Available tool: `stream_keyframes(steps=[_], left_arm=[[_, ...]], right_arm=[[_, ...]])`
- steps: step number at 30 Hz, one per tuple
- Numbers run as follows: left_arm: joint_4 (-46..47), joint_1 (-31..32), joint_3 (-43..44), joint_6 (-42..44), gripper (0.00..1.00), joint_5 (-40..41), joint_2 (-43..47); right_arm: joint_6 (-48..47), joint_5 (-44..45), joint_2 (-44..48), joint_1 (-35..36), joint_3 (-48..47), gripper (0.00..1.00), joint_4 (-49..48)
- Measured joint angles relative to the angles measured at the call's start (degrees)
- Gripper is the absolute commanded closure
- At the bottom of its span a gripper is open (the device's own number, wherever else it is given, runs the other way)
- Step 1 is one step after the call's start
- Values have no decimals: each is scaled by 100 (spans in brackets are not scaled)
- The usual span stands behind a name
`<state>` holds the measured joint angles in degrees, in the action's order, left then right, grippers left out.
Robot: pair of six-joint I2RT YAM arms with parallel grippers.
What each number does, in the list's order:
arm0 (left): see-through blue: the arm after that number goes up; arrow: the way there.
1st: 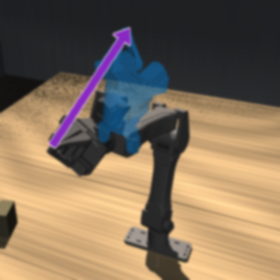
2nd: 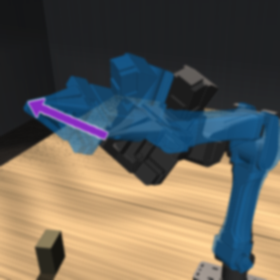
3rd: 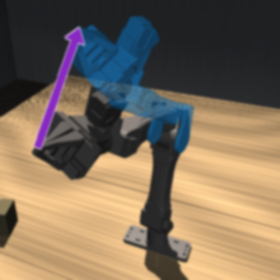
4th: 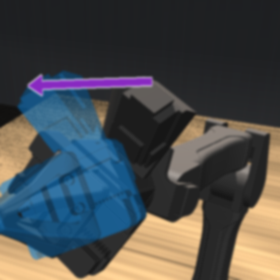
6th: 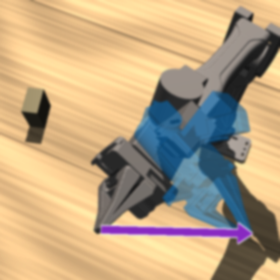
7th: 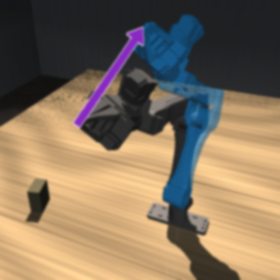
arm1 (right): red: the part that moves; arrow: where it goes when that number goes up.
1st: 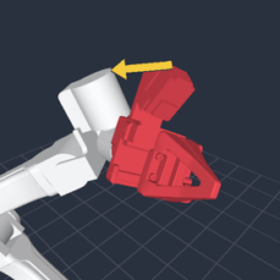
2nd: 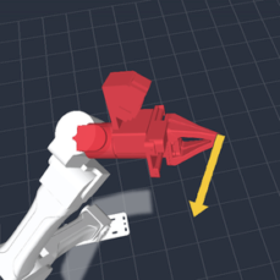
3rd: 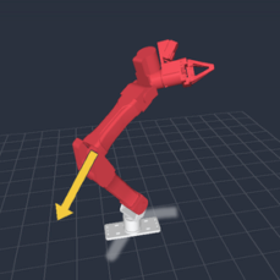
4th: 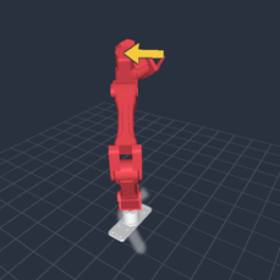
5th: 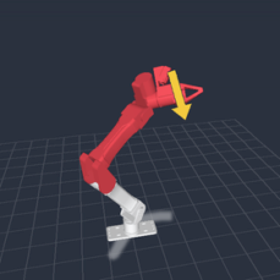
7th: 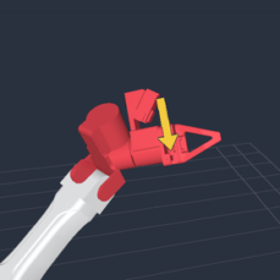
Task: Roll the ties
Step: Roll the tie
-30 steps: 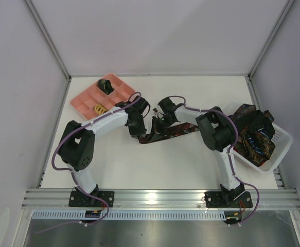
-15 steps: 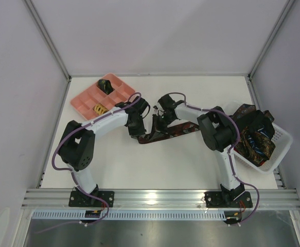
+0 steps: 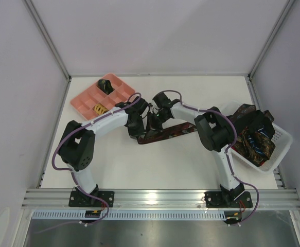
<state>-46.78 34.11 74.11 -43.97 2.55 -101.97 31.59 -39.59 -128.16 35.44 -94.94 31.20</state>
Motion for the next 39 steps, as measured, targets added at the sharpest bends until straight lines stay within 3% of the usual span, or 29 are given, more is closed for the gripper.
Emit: stream_keyframes(steps=[14,21,25,33,35,36,39], left_arm=[[-632,7,302,7,100,181,-219],[-1163,192,1506,-13,100,136,-1259],[-1303,299,1784,-50,100,170,-1506],[-1532,400,2127,-76,99,236,-1834],[-1480,417,2109,-48,84,221,-1840],[-1443,420,2081,-33,70,210,-1827],[-1115,420,1797,92,49,144,-1648]], right_arm=[[455,-341,-428,297,-221,100,-380],[669,-525,-186,-155,669,100,-909],[695,-470,229,-446,1196,100,-962],[516,-284,614,-879,1384,100,-898],[452,-278,623,-1021,1438,100,-881],[431,-275,625,-1104,1458,100,-857],[345,-245,636,-1370,1493,100,-772]])
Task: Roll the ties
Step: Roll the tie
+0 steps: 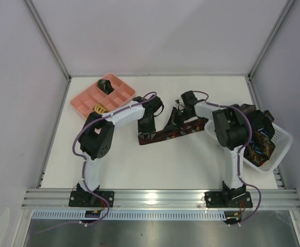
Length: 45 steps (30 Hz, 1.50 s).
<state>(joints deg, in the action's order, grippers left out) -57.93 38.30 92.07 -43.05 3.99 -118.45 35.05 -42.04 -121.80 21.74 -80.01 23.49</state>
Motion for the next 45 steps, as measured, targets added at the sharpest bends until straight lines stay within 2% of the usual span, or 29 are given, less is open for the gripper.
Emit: stream_keyframes(steps=[4,7,8,11,12,14,22,26,30,36,45], left_arm=[[402,15,-223,79,36,-166,195],[566,22,-286,118,29,-273,245],[627,22,-332,125,23,-293,289],[807,26,-487,157,16,-407,481],[870,26,-562,170,11,-446,579],[1010,28,-713,212,7,-525,813],[1700,-94,-1554,304,7,-909,2345],[2022,-483,-2293,295,9,-1163,3259],[2306,-999,-3025,297,10,-1390,3738],[2771,-1628,-4006,260,9,-2081,3845],[3528,-1810,-4109,201,9,-2861,3464]], right_arm=[[-70,61,107,-238,2,100,94],[-107,63,208,-227,2,100,114],[-116,61,227,-210,2,100,114],[-129,61,238,-166,2,100,129],[-140,59,238,-162,2,100,151],[-166,57,238,-127,0,100,175],[-184,-166,236,107,-184,100,297],[-160,-282,236,400,-435,100,345],[-118,-372,236,734,-699,100,422],[-109,-476,153,981,-881,100,520],[-142,-442,-164,940,-903,100,645]])
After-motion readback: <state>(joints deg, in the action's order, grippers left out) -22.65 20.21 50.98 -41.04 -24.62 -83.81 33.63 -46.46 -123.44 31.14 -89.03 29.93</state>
